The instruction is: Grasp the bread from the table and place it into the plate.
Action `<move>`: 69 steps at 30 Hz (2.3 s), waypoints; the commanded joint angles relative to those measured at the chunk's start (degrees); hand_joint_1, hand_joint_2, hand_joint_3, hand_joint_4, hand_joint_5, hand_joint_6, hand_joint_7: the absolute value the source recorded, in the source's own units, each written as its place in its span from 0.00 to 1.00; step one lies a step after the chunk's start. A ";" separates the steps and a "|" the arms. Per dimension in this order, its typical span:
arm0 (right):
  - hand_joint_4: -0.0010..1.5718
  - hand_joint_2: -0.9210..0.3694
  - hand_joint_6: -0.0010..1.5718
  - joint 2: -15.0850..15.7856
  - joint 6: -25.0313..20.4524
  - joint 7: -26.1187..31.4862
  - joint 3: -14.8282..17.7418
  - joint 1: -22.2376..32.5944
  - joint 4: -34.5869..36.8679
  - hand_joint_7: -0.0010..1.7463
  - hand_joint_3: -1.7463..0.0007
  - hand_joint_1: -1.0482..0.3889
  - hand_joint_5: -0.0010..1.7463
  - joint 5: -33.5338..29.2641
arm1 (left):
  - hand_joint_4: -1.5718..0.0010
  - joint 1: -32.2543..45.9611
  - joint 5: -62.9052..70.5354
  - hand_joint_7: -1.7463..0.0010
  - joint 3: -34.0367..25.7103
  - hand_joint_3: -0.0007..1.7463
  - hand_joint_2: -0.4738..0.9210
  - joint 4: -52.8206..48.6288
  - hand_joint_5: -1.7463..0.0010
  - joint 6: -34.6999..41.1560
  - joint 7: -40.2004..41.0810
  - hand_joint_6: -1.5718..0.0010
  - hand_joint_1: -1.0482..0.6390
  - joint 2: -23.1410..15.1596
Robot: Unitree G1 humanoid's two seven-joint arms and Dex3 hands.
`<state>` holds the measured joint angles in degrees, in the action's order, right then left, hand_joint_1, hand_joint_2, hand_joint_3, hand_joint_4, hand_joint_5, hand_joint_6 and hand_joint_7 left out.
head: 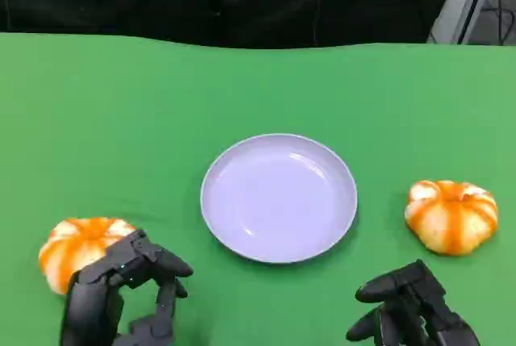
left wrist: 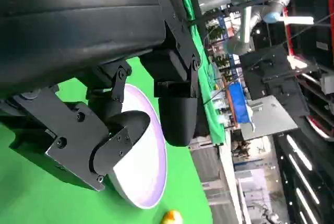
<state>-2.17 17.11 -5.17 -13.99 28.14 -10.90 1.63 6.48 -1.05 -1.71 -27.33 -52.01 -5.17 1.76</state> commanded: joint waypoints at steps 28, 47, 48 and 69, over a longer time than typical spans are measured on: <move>0.10 0.00 0.03 -0.22 0.42 0.44 -0.11 0.24 -0.05 1.00 0.44 0.56 1.00 0.44 | 0.94 2.01 44.79 0.99 -0.84 0.07 0.99 17.12 0.56 27.25 20.03 0.69 0.40 -9.54; 0.11 0.00 0.04 -0.26 -0.02 0.67 -0.23 -0.14 0.03 1.00 0.44 0.55 1.00 0.39 | 0.98 -2.06 65.13 1.00 10.26 0.04 1.00 29.20 0.73 64.42 6.31 0.81 0.30 -17.20; 0.11 0.00 0.04 -0.26 0.00 0.68 -0.25 -0.08 -0.04 1.00 0.44 0.55 1.00 0.40 | 0.96 -2.58 64.56 1.00 10.53 0.04 1.00 28.38 0.74 64.99 5.78 0.80 0.31 -17.46; 0.11 0.00 0.04 -0.11 -0.13 0.55 -0.15 0.18 -0.65 1.00 0.43 0.56 1.00 0.17 | 0.48 -9.13 47.29 0.21 12.93 0.19 0.95 10.12 0.01 53.22 18.17 0.48 0.46 -23.19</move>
<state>-2.49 17.08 -4.71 -14.48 27.98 -10.54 1.32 -2.70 47.51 10.88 -15.89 3.08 11.22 -20.52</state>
